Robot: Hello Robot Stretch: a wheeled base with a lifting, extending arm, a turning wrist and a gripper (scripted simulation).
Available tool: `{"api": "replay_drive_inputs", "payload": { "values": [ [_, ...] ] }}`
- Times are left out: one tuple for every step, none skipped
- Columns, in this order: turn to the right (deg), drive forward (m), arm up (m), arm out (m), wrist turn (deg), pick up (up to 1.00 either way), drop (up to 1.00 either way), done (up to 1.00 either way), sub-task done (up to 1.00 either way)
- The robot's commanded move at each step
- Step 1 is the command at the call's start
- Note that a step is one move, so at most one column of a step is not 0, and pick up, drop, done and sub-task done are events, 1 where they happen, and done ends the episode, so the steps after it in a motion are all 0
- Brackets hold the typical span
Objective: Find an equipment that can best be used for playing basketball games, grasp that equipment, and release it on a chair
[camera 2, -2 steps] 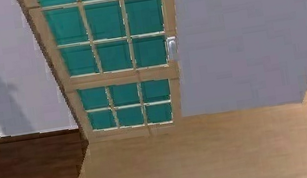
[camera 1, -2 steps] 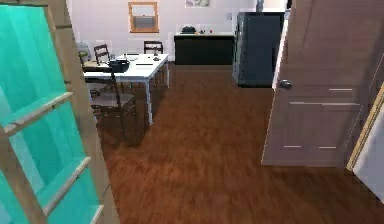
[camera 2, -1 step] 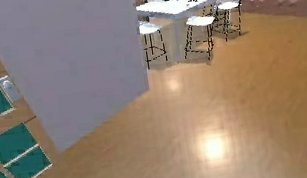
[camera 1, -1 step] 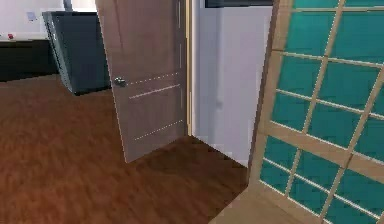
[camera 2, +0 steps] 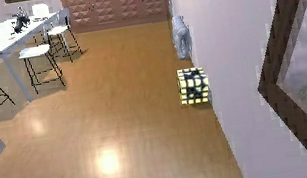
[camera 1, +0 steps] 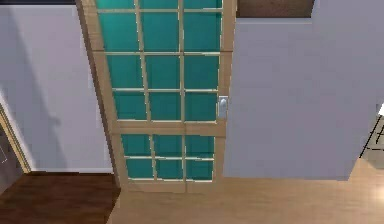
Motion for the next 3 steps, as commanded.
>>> {"api": "replay_drive_inputs", "payload": {
  "values": [
    [0.0, 0.2, 0.0, 0.0, 0.0, 0.0, 0.0, 0.0, 0.0],
    [-45.0, 0.0, 0.0, 0.0, 0.0, 0.0, 0.0, 0.0, 0.0],
    [-24.0, 0.0, 0.0, 0.0, 0.0, 0.0, 0.0, 0.0, 0.0]
  ]
}}
